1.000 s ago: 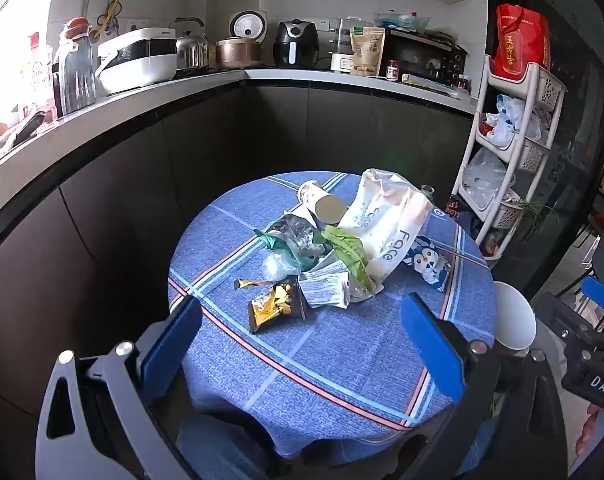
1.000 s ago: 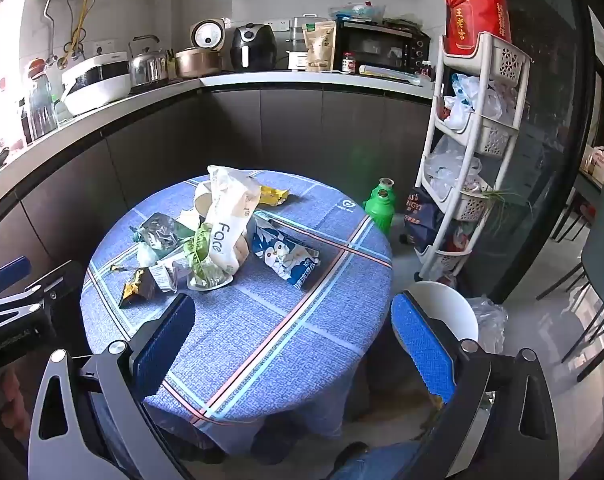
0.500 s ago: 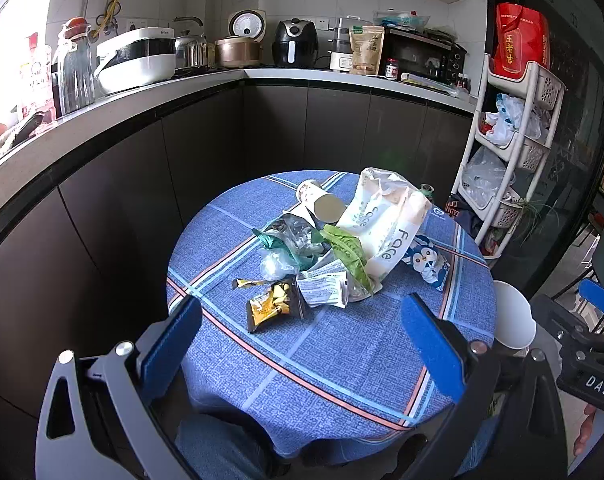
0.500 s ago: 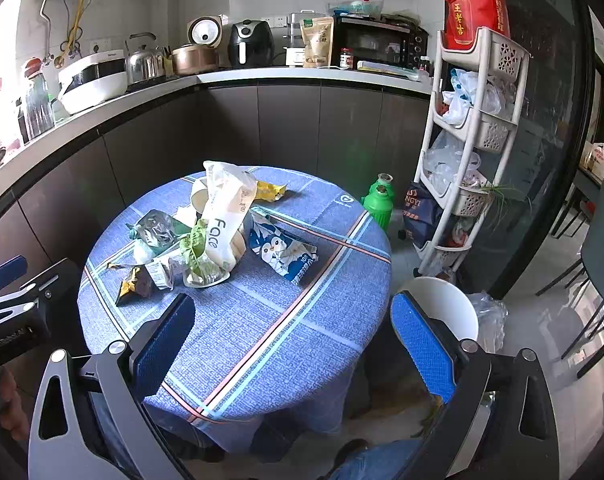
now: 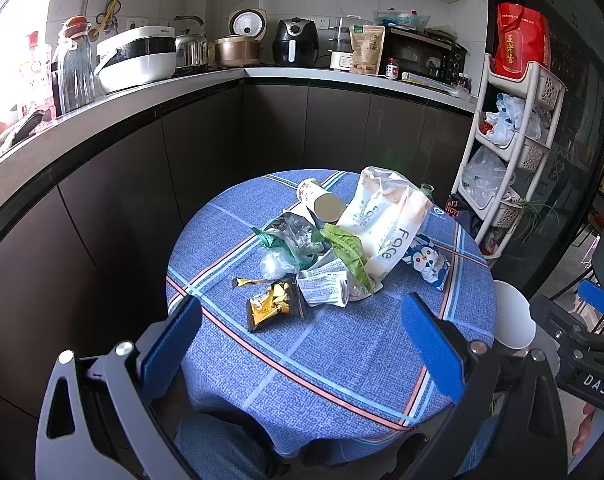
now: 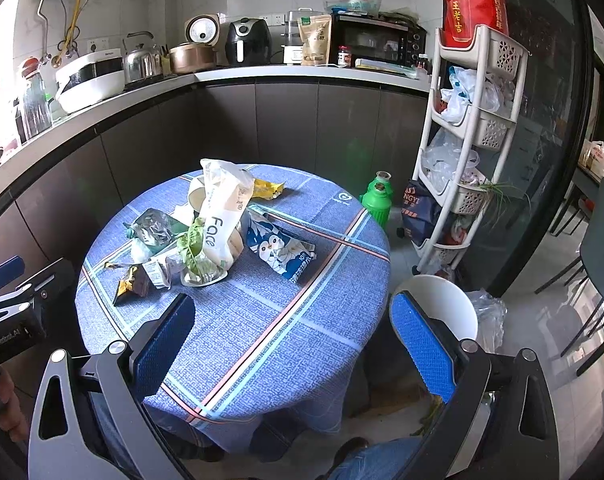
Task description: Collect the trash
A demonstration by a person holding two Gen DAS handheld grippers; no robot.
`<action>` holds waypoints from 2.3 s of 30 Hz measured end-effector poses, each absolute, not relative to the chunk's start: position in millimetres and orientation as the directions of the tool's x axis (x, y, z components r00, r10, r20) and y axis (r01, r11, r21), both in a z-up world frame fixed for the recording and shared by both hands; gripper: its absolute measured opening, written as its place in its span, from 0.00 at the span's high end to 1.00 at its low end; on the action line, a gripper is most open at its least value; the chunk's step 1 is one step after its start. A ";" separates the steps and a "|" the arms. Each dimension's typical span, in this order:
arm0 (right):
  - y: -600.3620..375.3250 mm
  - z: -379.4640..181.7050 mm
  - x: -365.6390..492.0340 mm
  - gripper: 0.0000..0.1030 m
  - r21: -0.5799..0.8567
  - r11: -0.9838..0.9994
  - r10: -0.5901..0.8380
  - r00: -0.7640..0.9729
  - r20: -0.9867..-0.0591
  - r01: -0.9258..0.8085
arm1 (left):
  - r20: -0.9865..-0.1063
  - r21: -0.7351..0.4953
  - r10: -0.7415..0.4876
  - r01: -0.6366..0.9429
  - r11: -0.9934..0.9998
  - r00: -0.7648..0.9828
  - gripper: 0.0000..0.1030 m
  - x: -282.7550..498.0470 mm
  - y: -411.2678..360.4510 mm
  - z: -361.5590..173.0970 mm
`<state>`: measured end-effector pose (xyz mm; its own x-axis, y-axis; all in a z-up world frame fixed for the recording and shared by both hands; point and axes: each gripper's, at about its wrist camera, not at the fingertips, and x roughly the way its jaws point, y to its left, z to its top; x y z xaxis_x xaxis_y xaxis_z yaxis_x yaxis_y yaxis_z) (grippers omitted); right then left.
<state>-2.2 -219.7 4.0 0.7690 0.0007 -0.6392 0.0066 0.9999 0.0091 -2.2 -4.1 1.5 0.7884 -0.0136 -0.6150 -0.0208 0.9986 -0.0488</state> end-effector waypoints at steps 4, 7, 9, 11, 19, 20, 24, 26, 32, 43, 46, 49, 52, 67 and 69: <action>-219.6 3.5 -2.2 0.08 0.008 1.000 0.000 0.768 -0.640 0.007 | -0.615 -0.049 -0.014 -0.020 0.999 0.788 0.03 -2.2 -4.2 1.4; -219.7 3.9 -2.1 0.08 0.009 1.000 0.001 0.769 -0.640 0.007 | -0.616 -0.049 -0.014 -0.021 0.999 0.788 0.03 -2.2 -4.3 1.4; -219.7 3.8 -2.0 0.08 0.009 1.000 0.001 0.768 -0.640 0.006 | -0.616 -0.049 -0.014 -0.021 0.999 0.788 0.03 -2.3 -4.4 1.3; -219.5 3.1 -2.2 0.08 0.009 1.000 0.001 0.768 -0.640 0.007 | -0.616 -0.049 -0.014 -0.021 0.999 0.788 0.03 -2.2 -4.3 1.2; -219.6 2.1 -2.1 0.08 0.009 1.000 0.001 0.767 -0.642 0.006 | -0.617 -0.048 -0.013 -0.021 0.999 0.787 0.03 -2.5 -4.9 0.8; -219.7 2.2 -1.6 0.08 0.009 1.000 0.001 0.767 -0.642 0.006 | -0.617 -0.048 -0.014 -0.021 0.999 0.787 0.03 -2.4 -4.8 0.7; -219.6 1.7 -1.6 0.08 0.009 1.000 0.001 0.766 -0.642 0.007 | -0.617 -0.047 -0.013 -0.021 0.999 0.787 0.03 -2.5 -5.2 0.6; -219.6 1.1 -1.6 0.08 0.009 1.000 0.001 0.766 -0.643 0.007 | -0.617 -0.049 -0.014 -0.021 0.999 0.787 0.03 -2.3 -4.8 0.8; -219.6 2.0 -1.3 0.08 0.009 1.000 0.001 0.766 -0.643 0.006 | -0.617 -0.048 -0.013 -0.021 0.999 0.787 0.03 -2.4 -5.5 0.7; -219.5 -0.3 -1.2 0.08 0.010 1.000 0.001 0.763 -0.646 0.007 | -0.619 -0.048 -0.013 -0.021 0.999 0.786 0.03 -2.5 -5.7 0.1; -220.0 -4.0 0.2 0.08 0.009 1.000 0.000 0.760 -0.650 0.007 | -0.622 -0.048 -0.013 -0.021 0.999 0.783 0.03 -2.6 -7.3 -1.8; -220.2 -6.4 1.4 0.08 0.009 1.000 0.000 0.755 -0.656 0.007 | -0.627 -0.049 -0.014 -0.022 0.999 0.779 0.03 -0.9 -7.9 -4.7; -219.2 -6.6 7.4 0.08 0.009 1.000 0.003 0.747 -0.665 0.004 | -0.636 -0.051 -0.016 -0.022 0.998 0.772 0.03 3.9 -6.6 -7.4; -220.2 -60.0 65.0 0.08 0.154 0.970 0.242 0.657 -0.714 -0.191 | -0.673 -0.190 -0.203 0.100 0.977 0.711 0.04 33.0 21.9 -46.7; -219.0 -61.8 79.6 0.08 0.152 0.966 0.254 0.663 -0.705 -0.209 | -0.686 -0.180 -0.211 0.119 0.976 0.697 0.04 42.5 25.7 -51.3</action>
<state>79.6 -219.0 -61.8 0.6626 0.2542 -0.7045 -0.2087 0.9660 0.1522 42.5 25.7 -51.3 0.6966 -0.2111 -0.6857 0.1185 0.9765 -0.1802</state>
